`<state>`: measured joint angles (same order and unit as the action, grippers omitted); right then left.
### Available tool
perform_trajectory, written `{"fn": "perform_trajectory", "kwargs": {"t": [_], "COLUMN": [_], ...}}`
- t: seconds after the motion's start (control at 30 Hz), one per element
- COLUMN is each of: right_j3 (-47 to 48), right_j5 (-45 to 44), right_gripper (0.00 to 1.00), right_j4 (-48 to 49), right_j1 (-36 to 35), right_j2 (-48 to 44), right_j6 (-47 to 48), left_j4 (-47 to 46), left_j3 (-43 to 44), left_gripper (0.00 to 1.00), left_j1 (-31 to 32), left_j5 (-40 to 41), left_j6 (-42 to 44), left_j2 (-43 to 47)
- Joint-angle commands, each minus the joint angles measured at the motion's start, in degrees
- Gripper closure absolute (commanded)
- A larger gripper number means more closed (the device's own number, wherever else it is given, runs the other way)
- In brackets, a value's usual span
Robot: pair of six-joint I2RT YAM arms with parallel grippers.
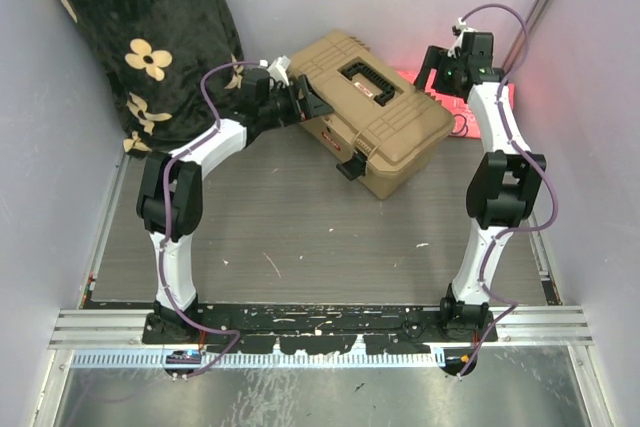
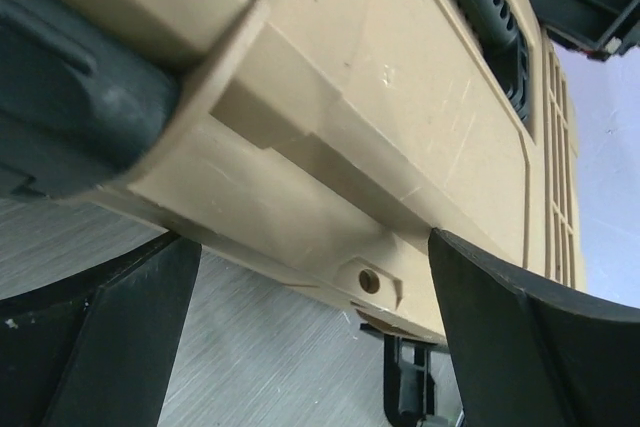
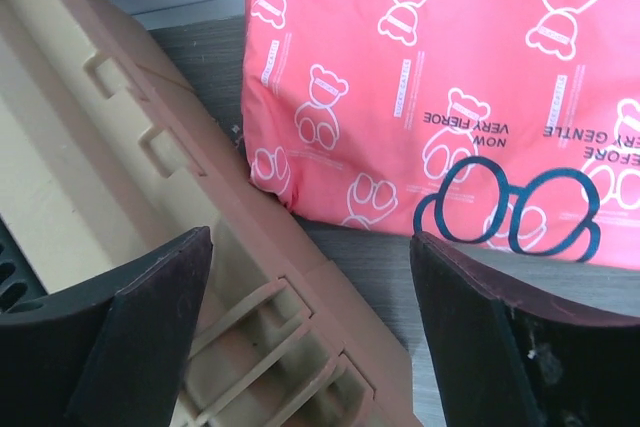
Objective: Pack the tool kit
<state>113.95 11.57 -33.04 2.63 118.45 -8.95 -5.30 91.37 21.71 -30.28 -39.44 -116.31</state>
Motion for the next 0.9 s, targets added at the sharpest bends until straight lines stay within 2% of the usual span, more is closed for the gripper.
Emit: {"fn": "perform_trajectory", "kwargs": {"t": [0.0, 0.2, 0.43, 0.87], "right_j3": [-10.32, -22.12, -31.14, -37.07], "right_j5": [7.27, 5.57, 5.00, 3.67], "right_gripper": [0.16, 0.18, 0.18, 0.18], "right_j4": [-11.22, -13.50, -11.54, -10.01], "right_j1": [-2.45, -7.23, -12.31, -20.15], "right_j2": [-7.30, -14.95, -22.02, -26.90], "right_j6": [4.16, 5.57, 0.97, -5.92], "left_j4": [-6.15, -5.16, -7.31, -10.06], "left_j3": [5.63, 5.72, 1.78, -5.47], "left_gripper": [0.02, 0.02, 0.02, 0.03], "left_j1": [2.71, 2.98, 2.98, 3.55], "left_j5": [1.37, -0.48, -2.54, -6.74], "left_j6": [-0.20, -0.81, -2.73, -5.02], "left_j2": [-1.14, -0.75, 1.57, 5.50]}}
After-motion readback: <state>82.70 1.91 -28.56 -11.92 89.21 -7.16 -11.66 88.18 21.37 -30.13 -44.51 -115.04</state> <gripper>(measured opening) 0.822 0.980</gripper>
